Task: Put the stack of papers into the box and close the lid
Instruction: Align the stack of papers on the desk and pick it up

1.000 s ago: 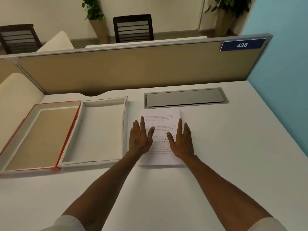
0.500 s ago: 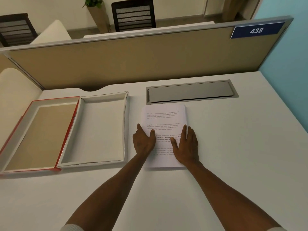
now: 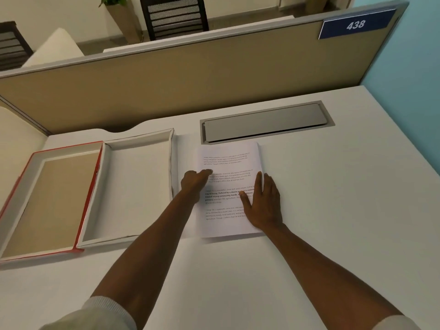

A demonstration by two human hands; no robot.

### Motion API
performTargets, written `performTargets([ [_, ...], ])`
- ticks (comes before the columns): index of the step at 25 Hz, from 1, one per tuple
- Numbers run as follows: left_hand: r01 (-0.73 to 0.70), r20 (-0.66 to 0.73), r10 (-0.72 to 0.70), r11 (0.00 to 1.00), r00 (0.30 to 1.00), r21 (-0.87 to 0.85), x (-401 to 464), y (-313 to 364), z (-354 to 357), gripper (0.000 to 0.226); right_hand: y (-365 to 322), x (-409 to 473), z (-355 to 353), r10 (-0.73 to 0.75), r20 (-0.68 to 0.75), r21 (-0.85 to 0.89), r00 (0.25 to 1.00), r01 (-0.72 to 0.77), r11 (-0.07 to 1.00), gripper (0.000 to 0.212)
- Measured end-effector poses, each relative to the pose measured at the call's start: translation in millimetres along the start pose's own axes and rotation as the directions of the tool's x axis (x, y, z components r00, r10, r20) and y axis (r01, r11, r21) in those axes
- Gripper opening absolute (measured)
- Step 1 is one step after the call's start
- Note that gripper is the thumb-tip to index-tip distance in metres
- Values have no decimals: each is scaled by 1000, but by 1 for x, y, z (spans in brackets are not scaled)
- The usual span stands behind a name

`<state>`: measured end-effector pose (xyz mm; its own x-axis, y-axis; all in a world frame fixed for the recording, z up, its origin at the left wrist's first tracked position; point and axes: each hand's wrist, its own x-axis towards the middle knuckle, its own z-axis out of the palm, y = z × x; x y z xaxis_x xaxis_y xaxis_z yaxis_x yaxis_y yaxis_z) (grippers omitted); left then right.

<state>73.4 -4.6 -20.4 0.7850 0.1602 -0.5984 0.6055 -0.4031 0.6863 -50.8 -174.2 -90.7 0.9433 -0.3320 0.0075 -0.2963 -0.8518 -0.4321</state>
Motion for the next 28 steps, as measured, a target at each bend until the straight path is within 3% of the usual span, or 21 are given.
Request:
performTargets([
  [5, -45, -37, 50, 991, 998, 125, -8, -1, 9, 72, -1, 1, -1, 17, 14, -18, 1000, -17, 1000, 86],
  [10, -177, 13, 176, 982, 984, 63, -18, -3, 7, 66, -1, 0, -2, 9, 9, -11, 1000, -9, 1000, 85],
  [14, -369, 138, 364, 929, 921, 12, -27, -15, -3, 68, 0, 0, -2, 12, -8, 5, 1000, -12, 1000, 85],
  [19, -280, 113, 304, 941, 946, -191, -26, -16, 0, 69, 0, 0, 0, 16, -10, 10, 1000, -16, 1000, 85],
  [23, -37, 143, 73, 970, 987, -238, -5, 1, -9, 83, 1, 1, 2, 14, -10, 14, 1000, -14, 1000, 85],
  [25, 46, 248, -6, 986, 969, -159, -1, 13, -15, 67, 1, 1, 1, 6, -16, 24, 1000, -6, 1000, 85],
  [28, 37, 336, 5, 992, 942, -118, 0, 24, -15, 52, 1, 2, 1, -8, -24, 18, 1000, 9, 1000, 85],
])
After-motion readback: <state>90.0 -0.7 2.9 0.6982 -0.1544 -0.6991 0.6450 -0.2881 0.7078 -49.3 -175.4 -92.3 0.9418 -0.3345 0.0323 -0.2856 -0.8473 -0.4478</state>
